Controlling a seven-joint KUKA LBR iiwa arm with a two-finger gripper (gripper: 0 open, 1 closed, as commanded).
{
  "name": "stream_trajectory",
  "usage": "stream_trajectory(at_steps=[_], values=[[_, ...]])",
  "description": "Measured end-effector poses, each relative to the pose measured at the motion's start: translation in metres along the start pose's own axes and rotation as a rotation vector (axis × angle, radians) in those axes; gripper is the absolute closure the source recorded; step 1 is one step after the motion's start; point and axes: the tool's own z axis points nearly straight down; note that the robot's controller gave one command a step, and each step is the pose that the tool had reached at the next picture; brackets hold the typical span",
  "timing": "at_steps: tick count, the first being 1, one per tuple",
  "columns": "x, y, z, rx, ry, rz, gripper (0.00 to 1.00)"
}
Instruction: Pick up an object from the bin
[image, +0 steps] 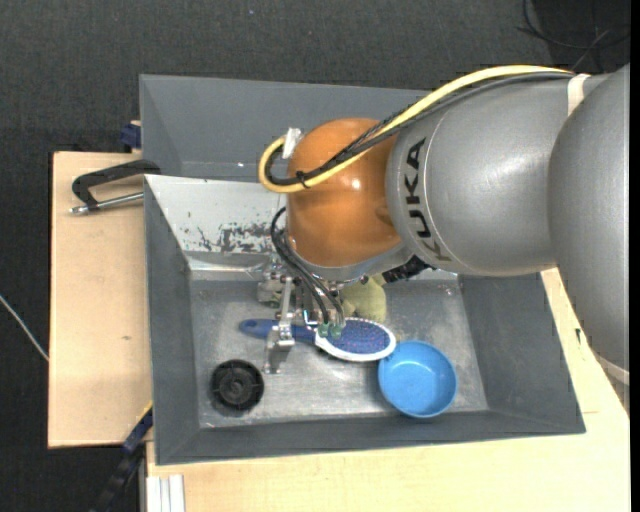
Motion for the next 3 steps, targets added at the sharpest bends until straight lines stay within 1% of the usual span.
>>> stream_trajectory(at_steps=[1,2,3], values=[[-0.033,-0.047,0.102,-0.001,-0.01,-0.369,0.0],[-0.034,-0.047,0.1,-0.002,-0.016,-0.366,1.0],[-0.057,-0.043,0.102,-0.003,0.001,-0.326,1.0]])
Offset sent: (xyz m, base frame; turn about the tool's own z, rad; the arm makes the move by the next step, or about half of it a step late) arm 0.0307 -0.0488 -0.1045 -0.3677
